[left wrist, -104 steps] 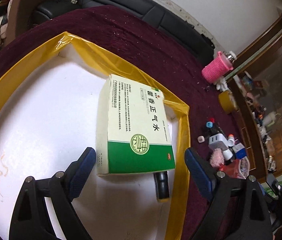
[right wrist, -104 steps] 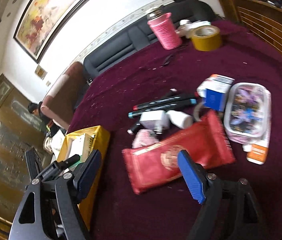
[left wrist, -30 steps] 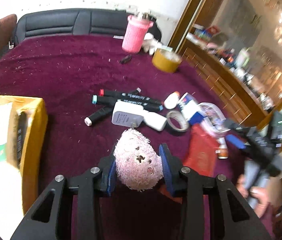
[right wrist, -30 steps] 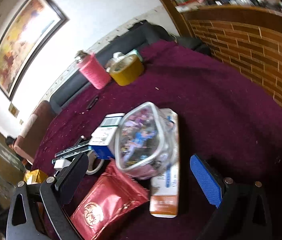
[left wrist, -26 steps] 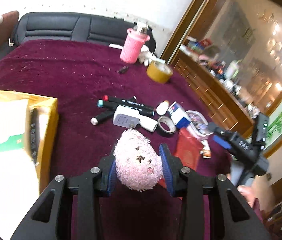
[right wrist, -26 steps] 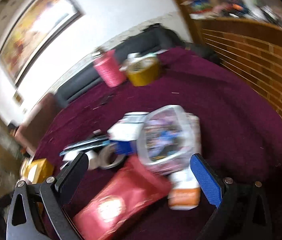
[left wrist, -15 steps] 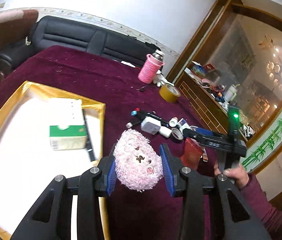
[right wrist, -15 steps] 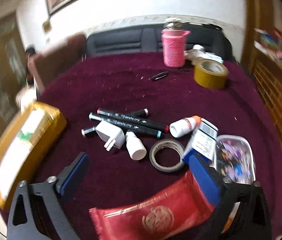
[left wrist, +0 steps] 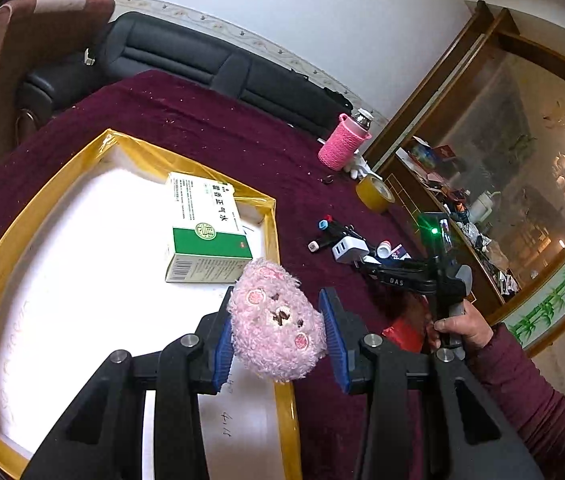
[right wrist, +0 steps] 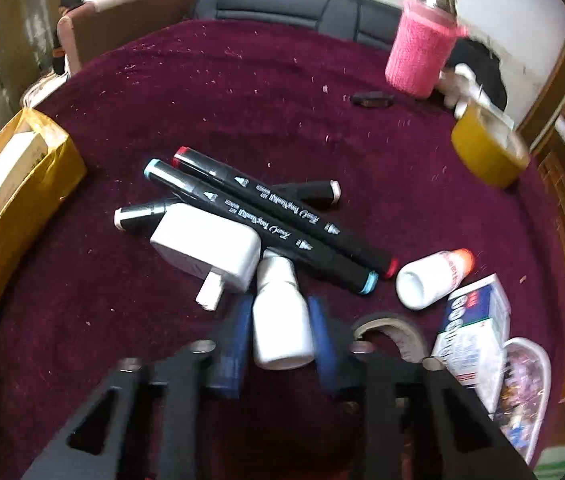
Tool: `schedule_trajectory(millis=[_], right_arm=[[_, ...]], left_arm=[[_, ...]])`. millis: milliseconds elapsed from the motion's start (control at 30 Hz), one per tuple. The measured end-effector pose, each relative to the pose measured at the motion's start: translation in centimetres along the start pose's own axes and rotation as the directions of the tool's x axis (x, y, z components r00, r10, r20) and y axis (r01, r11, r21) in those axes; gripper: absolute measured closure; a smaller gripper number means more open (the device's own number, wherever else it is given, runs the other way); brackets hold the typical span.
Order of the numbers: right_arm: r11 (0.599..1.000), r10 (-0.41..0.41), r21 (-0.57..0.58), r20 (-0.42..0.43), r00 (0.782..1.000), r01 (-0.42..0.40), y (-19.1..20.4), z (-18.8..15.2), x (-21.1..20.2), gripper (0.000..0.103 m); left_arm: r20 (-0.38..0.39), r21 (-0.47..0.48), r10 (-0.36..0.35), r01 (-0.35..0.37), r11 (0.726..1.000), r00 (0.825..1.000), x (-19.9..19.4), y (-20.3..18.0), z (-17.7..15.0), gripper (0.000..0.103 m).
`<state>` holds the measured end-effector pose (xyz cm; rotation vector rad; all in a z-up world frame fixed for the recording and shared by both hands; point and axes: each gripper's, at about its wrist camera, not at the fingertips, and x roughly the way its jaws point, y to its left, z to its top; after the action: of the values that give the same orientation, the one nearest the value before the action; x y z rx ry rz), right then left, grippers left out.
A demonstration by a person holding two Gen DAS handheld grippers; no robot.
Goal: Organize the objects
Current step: 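Grasp the pink plush toy with the left gripper while the right gripper grasps the white bottle, then drop the plush toy and white bottle into the yellow box with both grippers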
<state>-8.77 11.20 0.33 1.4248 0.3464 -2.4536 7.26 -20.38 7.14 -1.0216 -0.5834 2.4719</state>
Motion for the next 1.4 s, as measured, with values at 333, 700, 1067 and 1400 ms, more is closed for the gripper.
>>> schedule_trajectory(millis=[333, 700, 1067, 1400], right_arm=[[0.951, 0.175, 0.239, 0.11, 0.978, -0.197, -2.7, -2.4, -5.3, 0.075], [0.839, 0.476, 0.2, 0.183, 0.86, -0.507, 7.9, 2.3, -8.3, 0.074], [0.813, 0.547, 0.186, 0.082, 0.833, -0.552, 21.9, 11.3, -2.0, 0.074], [0.862, 0.472, 0.195, 0.021, 0.881, -0.467, 24.9, 13.9, 1.6, 0.074]], left_arm=[[0.004, 0.009, 0.005, -0.005, 1.0, 1.0, -0.9, 0.1, 0.6, 0.065], [-0.082, 0.065, 0.188, -0.183, 0.981, 0.979, 1.1, 4.6, 6.0, 0.065], [-0.164, -0.016, 0.259, -0.265, 0.964, 0.952, 5.6, 11.3, 8.5, 0.065], [-0.158, -0.027, 0.24, -0.247, 0.969, 0.958, 6.9, 11.7, 9.2, 0.062]])
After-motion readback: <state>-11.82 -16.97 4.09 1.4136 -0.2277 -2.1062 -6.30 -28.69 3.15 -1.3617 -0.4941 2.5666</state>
